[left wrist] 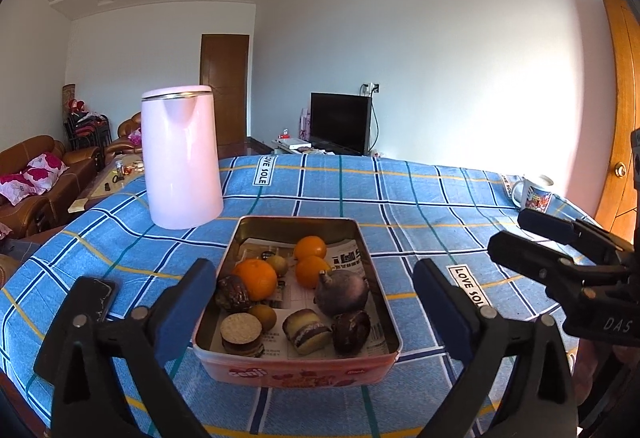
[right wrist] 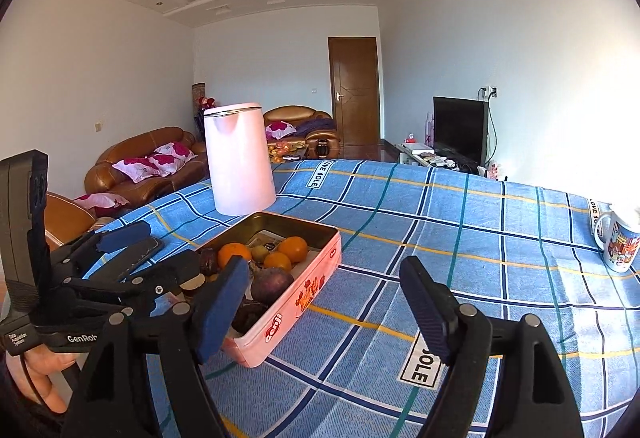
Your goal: Organize fruits
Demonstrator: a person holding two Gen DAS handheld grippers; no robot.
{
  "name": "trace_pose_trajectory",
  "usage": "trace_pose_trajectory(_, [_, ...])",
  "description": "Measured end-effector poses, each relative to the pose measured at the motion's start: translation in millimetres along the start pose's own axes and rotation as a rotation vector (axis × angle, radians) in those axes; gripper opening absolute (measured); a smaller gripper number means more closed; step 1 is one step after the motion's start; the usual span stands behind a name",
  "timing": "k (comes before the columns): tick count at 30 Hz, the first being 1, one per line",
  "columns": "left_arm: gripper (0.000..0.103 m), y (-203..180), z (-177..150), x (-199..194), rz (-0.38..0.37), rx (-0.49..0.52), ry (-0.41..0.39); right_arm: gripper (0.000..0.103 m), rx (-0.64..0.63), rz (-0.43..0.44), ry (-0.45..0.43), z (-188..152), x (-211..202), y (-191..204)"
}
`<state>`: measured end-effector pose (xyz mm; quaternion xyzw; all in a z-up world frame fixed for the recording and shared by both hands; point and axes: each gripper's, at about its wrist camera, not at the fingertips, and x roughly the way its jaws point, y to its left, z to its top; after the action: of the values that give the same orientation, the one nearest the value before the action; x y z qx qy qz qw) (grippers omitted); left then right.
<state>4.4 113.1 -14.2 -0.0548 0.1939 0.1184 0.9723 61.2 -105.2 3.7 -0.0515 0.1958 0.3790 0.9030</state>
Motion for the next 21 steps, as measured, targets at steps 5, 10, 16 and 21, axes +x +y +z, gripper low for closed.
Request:
trace_pose_trajectory(5, [0.101, -5, -1, -1, -0.006, 0.006, 0.005, 0.079, 0.012, -0.01, -0.011, -3, -8, -4])
trace_pose_trajectory(10, [0.102, -6, 0, -1, 0.0, 0.001, 0.003, 0.079, 0.019, -0.012, -0.027, -4, -15, -7])
trace_pose_trajectory(16, [0.102, -8, 0, 0, -0.001, 0.007, 0.017, 0.079, 0.02, -0.01, -0.026, -7, -16, -7])
trace_pose_trajectory(21, [0.102, -11, 0, -1, 0.006, 0.013, 0.018, 0.08, 0.022, -0.012, -0.028, -8, -18, -8])
